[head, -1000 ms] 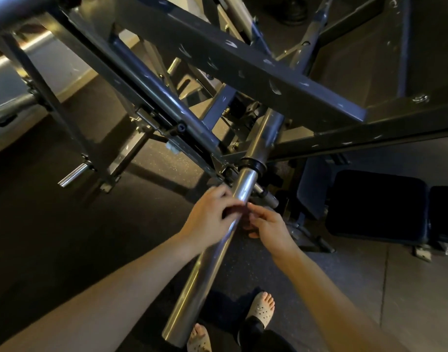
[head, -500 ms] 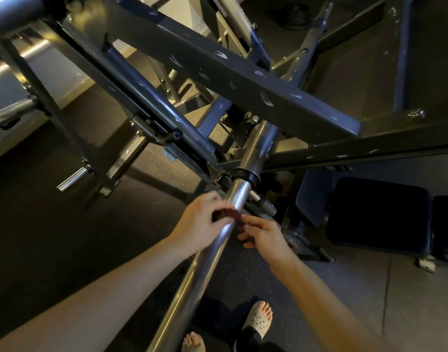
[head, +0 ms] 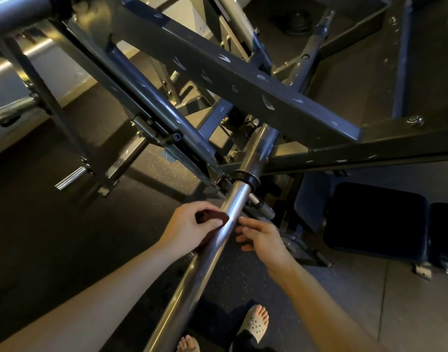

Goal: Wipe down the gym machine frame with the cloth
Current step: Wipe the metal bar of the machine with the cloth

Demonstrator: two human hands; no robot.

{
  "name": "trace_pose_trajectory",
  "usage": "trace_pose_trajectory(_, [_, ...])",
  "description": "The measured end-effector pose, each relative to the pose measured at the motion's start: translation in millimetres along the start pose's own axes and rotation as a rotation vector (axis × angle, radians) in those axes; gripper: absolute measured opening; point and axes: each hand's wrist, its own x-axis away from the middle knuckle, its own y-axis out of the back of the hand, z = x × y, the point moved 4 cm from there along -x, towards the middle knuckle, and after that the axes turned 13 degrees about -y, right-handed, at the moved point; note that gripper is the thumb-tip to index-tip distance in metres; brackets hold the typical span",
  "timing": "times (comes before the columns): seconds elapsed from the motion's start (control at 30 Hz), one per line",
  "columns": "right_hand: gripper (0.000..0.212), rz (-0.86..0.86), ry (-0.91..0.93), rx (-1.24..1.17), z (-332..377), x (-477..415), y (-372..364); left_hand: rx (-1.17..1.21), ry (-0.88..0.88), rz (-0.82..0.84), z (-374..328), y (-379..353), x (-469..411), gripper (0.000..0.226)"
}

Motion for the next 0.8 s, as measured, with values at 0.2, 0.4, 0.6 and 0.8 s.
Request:
trace_pose_trajectory(0.2, [0.039,-0.048,-0.016,0.024,-1,1,-4,0.206,0.076,-0.230,-8,-25,-86,0.017])
trace_pose_trajectory(0.4, [0.040,-0.077,-0.038,-0.052,0,8,-12,0.658,0.481,-0.233,35,-23,-22,0.023])
trace_pose_trajectory(0.6, [0.031,-0.166,-0.018,-0.046,0,26,-23,0.505,0.556,-0.028,33,15,59,0.022])
trace_pose_trajectory(0.8, [0.015,-0.157,0.141,-0.165,8,64,-39,0.202,-0.009,-0.365,-21,21,21,0.026])
